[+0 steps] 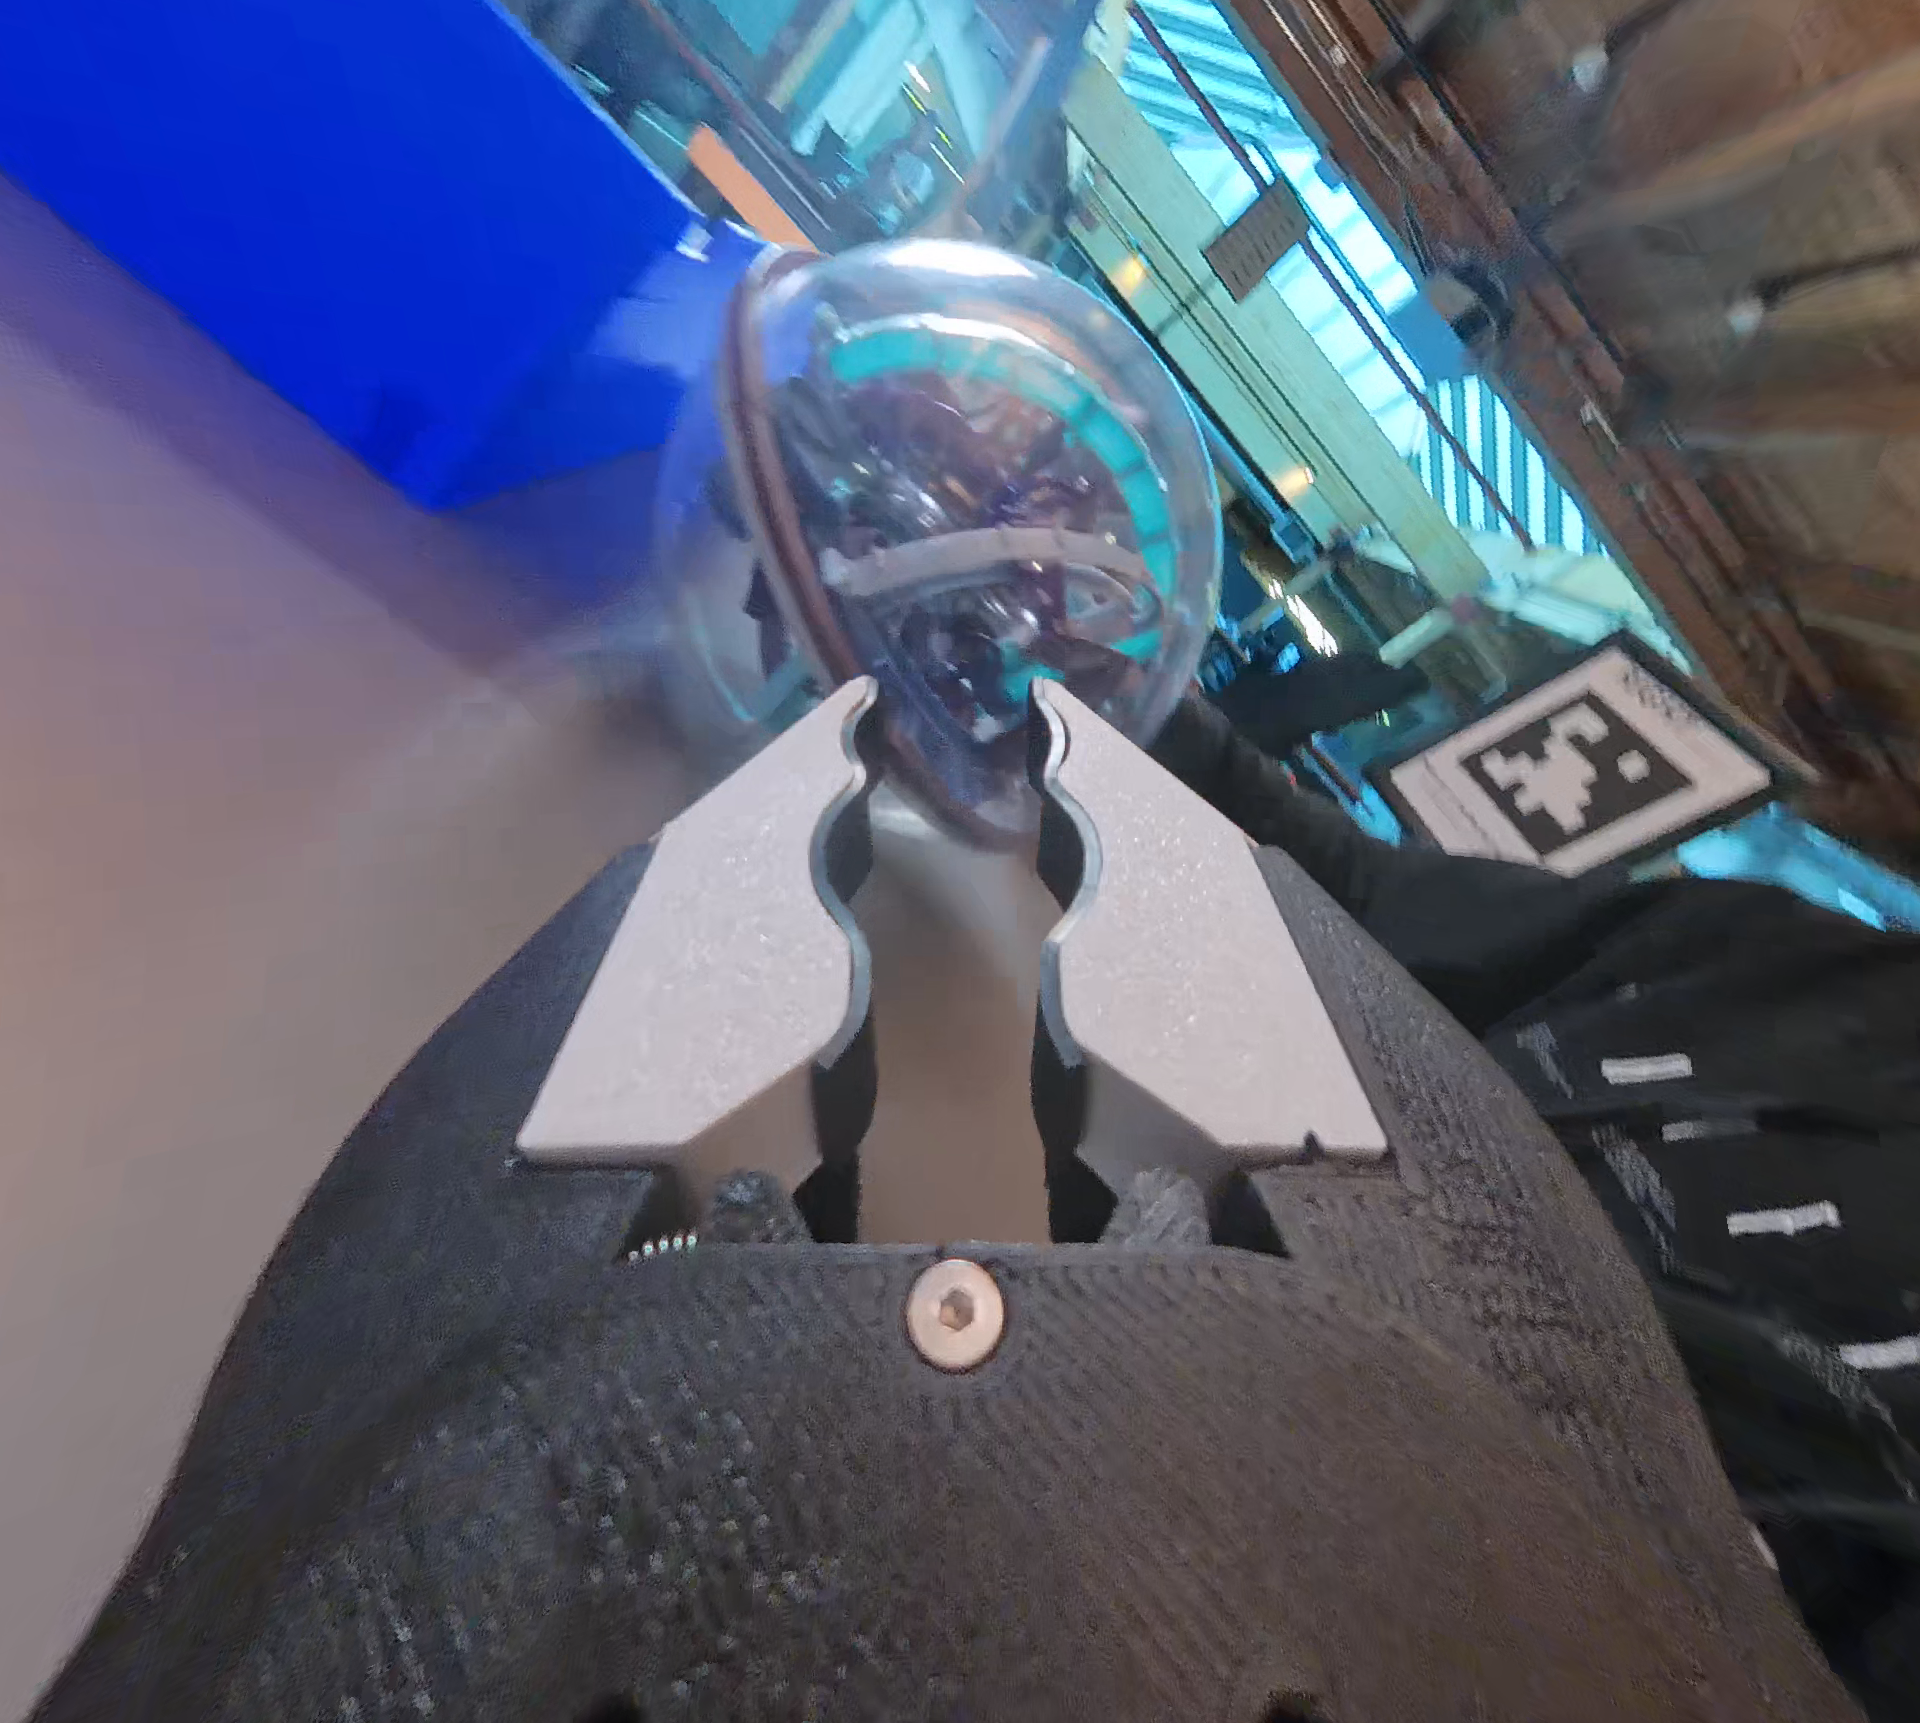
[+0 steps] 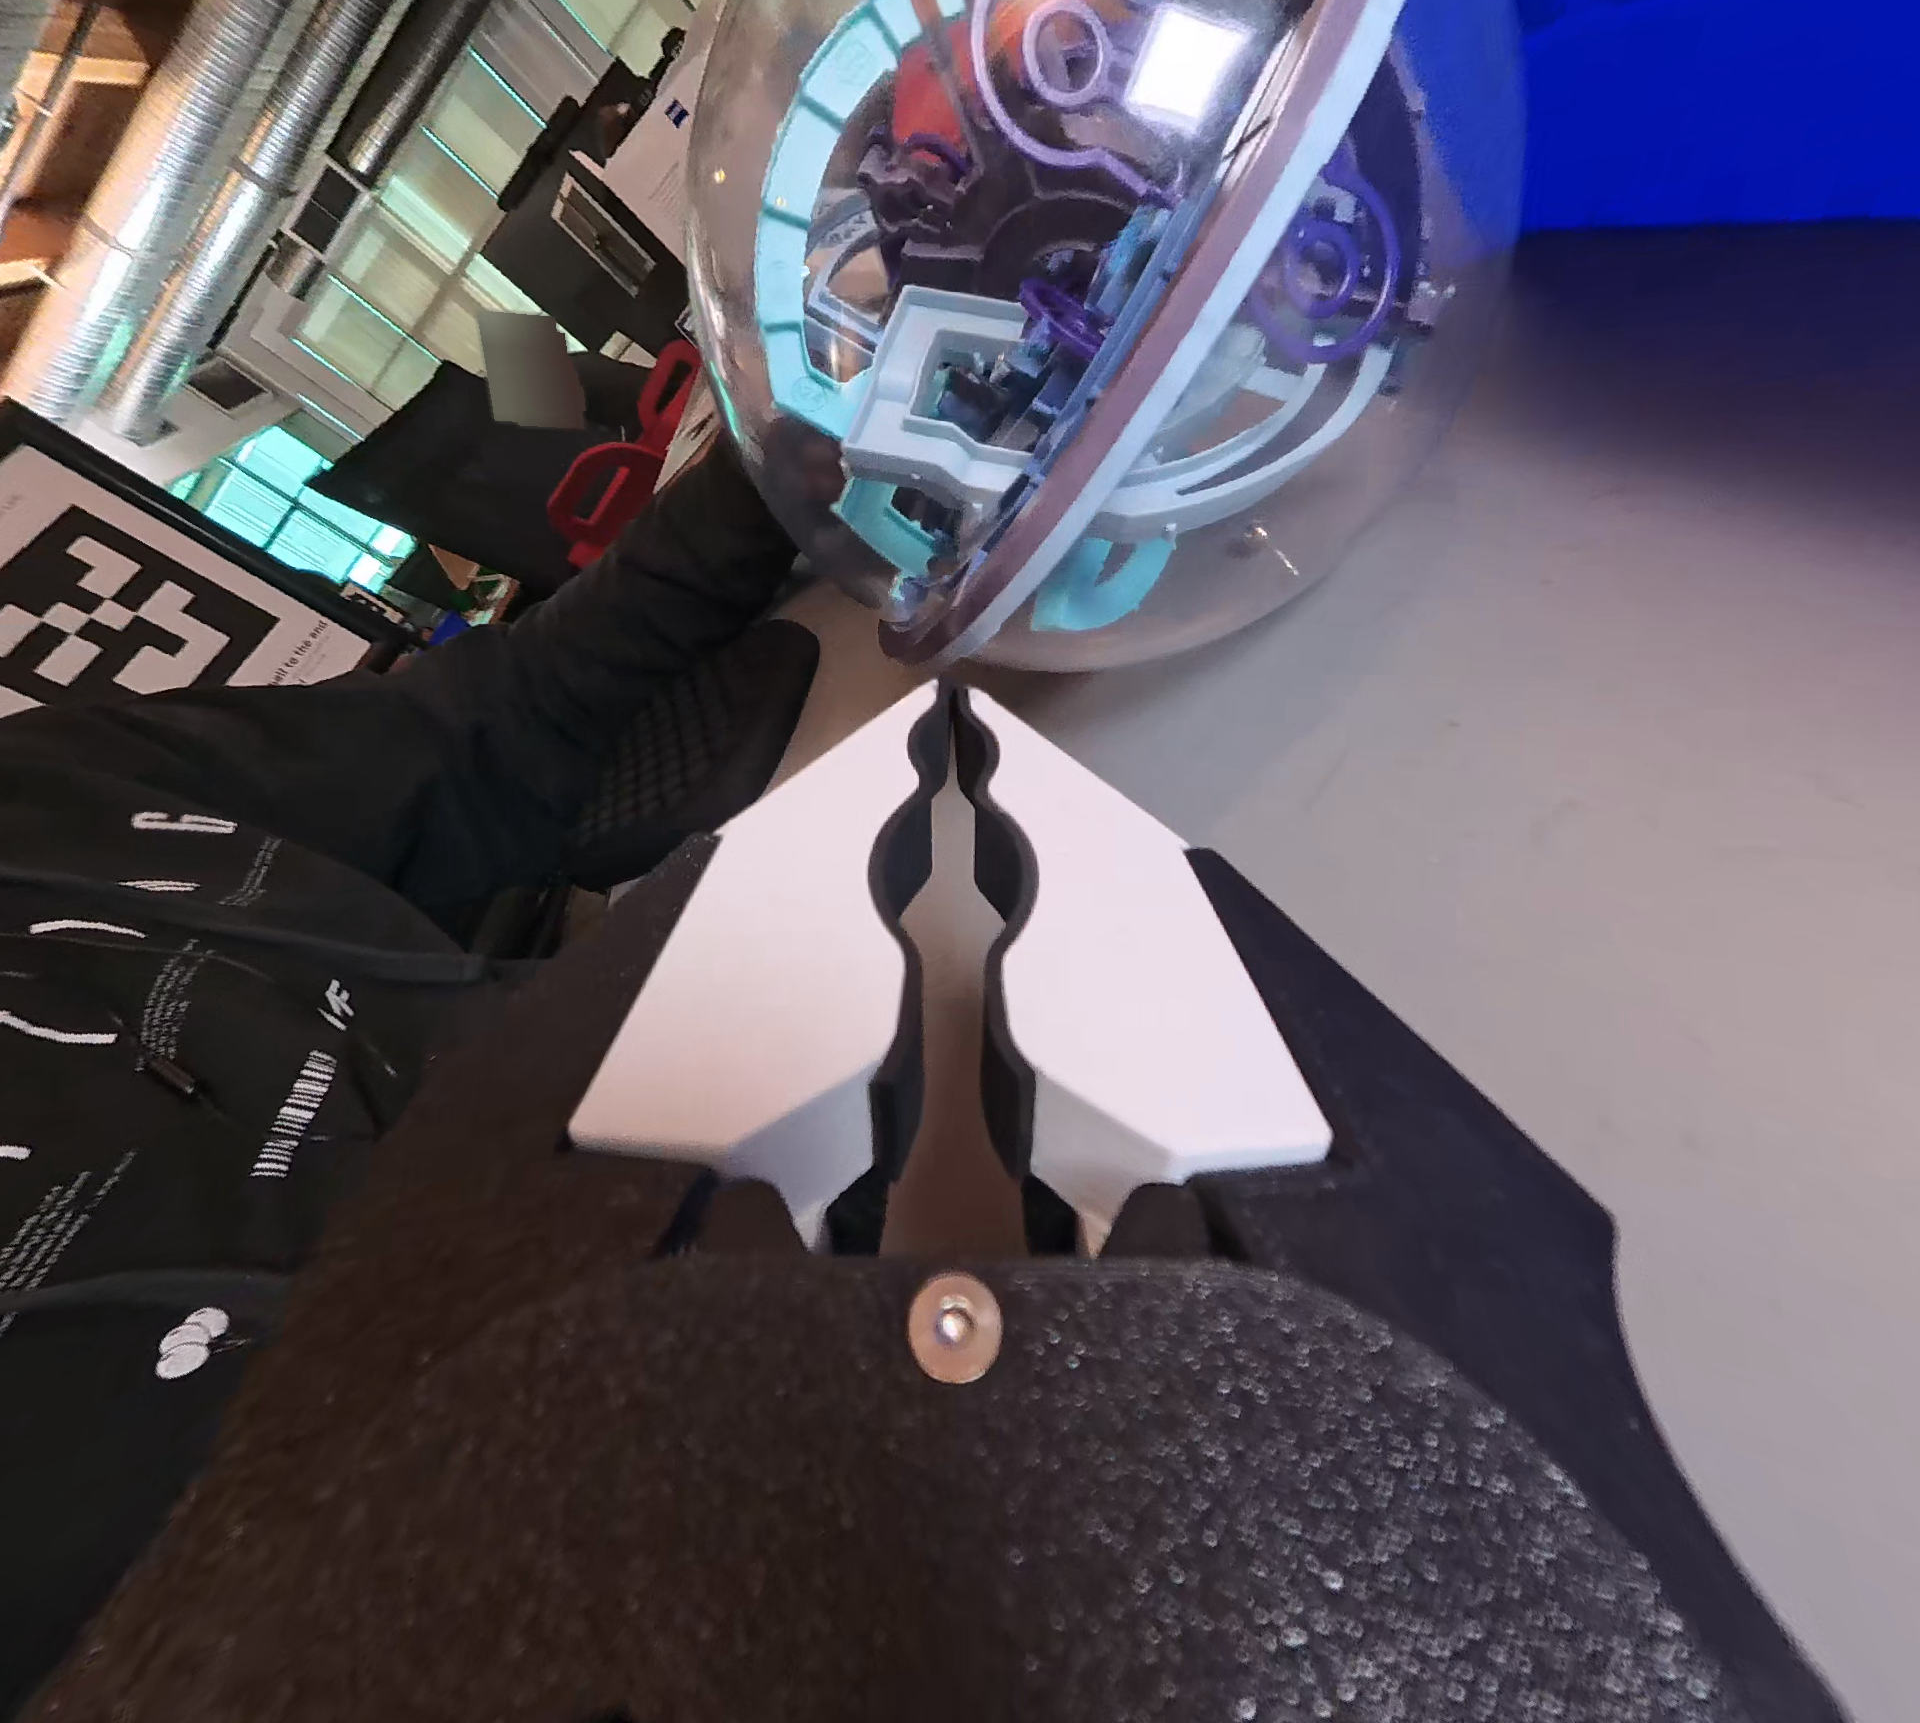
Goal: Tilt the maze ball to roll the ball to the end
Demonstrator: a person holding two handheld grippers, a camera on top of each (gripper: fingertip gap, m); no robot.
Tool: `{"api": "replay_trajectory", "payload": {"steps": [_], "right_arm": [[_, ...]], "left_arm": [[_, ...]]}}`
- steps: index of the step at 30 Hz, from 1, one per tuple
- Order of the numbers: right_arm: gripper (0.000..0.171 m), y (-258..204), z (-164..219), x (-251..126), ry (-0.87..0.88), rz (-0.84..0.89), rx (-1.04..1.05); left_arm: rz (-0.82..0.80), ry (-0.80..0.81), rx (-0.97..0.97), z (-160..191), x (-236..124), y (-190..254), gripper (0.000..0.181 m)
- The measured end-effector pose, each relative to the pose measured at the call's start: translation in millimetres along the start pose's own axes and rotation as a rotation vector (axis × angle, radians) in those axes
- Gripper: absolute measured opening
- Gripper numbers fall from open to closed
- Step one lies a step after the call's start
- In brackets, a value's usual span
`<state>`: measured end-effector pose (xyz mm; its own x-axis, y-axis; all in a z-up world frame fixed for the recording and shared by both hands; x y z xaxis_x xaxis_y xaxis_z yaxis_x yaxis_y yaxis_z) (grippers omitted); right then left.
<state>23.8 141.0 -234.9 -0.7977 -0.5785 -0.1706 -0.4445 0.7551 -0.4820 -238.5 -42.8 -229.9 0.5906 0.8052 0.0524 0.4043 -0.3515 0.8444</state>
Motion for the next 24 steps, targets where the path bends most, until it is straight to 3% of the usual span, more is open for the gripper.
{"api": "replay_trajectory", "payload": {"steps": [3,5,9,13,16,18,20,24], "right_arm": [[0.001,1,-2,-3,0.028,-0.014,0.023],[0.013,3,-5,-5,0.052,-0.008,0.032],[0.032,9,-10,-8,0.115,0.017,0.087],[0.017,10,-11,-8,0.153,0.025,0.124],[0.009,14,-6,-8,0.13,0.035,0.133],[0.008,14,-6,-10,0.135,0.034,0.136],[0.006,10,-12,-13,0.163,0.014,0.085],[0.005,-7,-45,-25,0.234,0.023,-0.053]], "left_arm": [[-0.088,0.096,-0.002,-11,-6,-9,0.031],[-0.124,0.14,0.039,-21,-6,-14,0.038],[-0.027,0.136,-0.073,-42,9,-30,0.049],[0.139,-0.015,-0.193,-41,34,-32,0.035],[0.167,0.037,-0.2,-37,39,-28,0.031],[0.151,0.062,-0.173,-34,37,-23,0.027],[0.175,0.078,-0.131,-31,33,-16,0.006],[0.194,0.133,0.071,-43,35,31,0.006]]}}
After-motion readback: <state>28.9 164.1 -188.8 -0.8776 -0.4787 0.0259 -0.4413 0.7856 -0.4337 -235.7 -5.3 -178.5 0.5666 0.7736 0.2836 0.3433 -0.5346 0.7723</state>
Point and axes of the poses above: each gripper's, where its closed fingertips meet, x out along the fingers, z out of its underside, y = z × x across the jaws, the point moved 9 cm from there along -x, back along the fingers, and after that the axes turned 12 degrees about -x, right-handed, at the moved point
